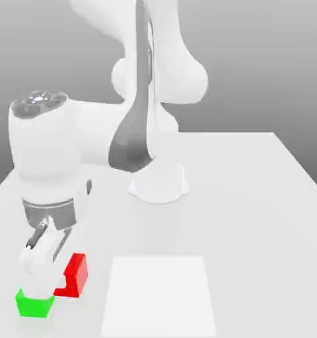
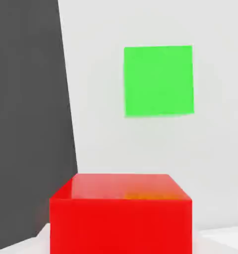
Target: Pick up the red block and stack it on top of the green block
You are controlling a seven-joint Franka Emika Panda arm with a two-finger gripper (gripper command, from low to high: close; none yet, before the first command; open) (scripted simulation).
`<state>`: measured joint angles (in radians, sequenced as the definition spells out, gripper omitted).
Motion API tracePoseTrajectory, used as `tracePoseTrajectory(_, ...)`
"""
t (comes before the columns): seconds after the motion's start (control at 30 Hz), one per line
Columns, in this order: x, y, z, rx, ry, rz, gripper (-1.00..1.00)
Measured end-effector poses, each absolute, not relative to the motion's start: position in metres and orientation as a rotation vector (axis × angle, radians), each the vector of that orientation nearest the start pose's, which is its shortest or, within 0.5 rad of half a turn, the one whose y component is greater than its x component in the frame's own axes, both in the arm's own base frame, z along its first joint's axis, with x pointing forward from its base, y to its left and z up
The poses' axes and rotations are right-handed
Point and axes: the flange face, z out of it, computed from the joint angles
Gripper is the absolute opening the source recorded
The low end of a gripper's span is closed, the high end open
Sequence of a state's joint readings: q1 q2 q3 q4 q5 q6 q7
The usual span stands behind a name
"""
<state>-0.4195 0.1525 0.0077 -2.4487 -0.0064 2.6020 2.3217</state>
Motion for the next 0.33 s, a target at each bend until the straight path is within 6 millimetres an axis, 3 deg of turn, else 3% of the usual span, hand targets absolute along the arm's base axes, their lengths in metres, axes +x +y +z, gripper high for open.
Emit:
tracePoseTrajectory(0.1,0.429,-0.227,0.237,-0.338,3.121,-0.003,-1.0)
tracePoseTrajectory(0.2,0.427,-0.233,0.204,-0.286,3.126,-0.003,-1.0)
tracePoseTrajectory(0.23,0.426,-0.232,0.19,-0.283,3.127,-0.003,1.0)
tracePoseTrajectory(0.33,0.426,-0.232,0.19,-0.283,3.127,-0.003,1.0)
